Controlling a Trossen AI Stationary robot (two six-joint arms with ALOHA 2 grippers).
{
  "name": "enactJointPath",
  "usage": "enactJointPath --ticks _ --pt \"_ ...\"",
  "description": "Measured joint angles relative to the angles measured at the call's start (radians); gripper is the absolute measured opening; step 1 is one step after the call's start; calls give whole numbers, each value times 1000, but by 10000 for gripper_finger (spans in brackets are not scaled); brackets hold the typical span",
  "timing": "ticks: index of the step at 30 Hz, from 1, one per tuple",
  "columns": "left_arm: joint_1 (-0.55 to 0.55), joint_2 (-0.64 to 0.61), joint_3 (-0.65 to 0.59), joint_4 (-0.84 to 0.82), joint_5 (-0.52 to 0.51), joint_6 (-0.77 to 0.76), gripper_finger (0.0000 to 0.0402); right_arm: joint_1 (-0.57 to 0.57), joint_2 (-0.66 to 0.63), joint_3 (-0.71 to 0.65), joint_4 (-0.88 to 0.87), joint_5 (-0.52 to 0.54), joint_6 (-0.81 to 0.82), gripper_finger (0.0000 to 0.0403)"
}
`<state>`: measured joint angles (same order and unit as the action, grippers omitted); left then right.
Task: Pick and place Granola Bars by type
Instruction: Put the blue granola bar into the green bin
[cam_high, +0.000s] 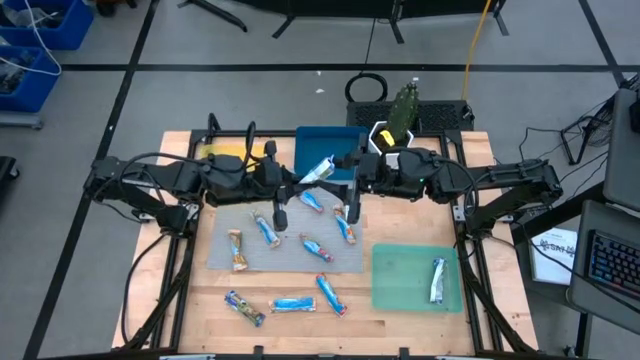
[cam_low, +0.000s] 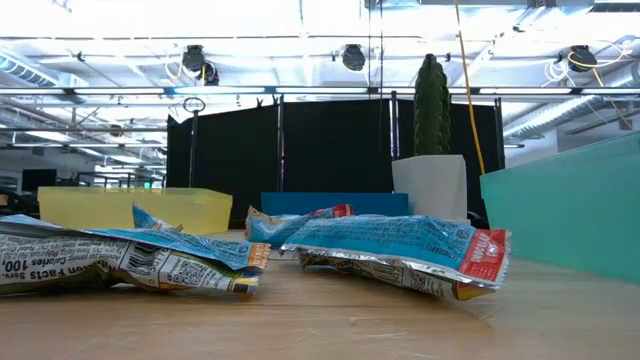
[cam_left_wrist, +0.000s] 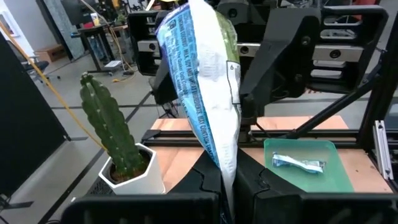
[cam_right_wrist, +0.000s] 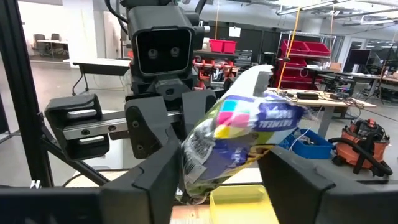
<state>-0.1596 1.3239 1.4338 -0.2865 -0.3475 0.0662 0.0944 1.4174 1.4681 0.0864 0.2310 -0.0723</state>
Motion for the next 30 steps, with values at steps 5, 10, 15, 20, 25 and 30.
enactJointPath --ticks 5,10,15,20,25,30 --pt "0 0 0 0 6 0 9 0 0 0 0 -1 0 146" --pt "1 0 0 1 6 -1 9 0 0 0 0 -4 0 110" --pt "1 0 0 1 6 -4 48 0 0 0 0 -3 1 82" --pt "2 0 0 2 -22 -59 112 0 0 0 8 0 8 67" --pt "2 0 0 1 -46 -76 166 3 0 0 10 0 8 64" --pt "2 -8 0 -2 8 -76 219 8 0 0 10 0 8 63"
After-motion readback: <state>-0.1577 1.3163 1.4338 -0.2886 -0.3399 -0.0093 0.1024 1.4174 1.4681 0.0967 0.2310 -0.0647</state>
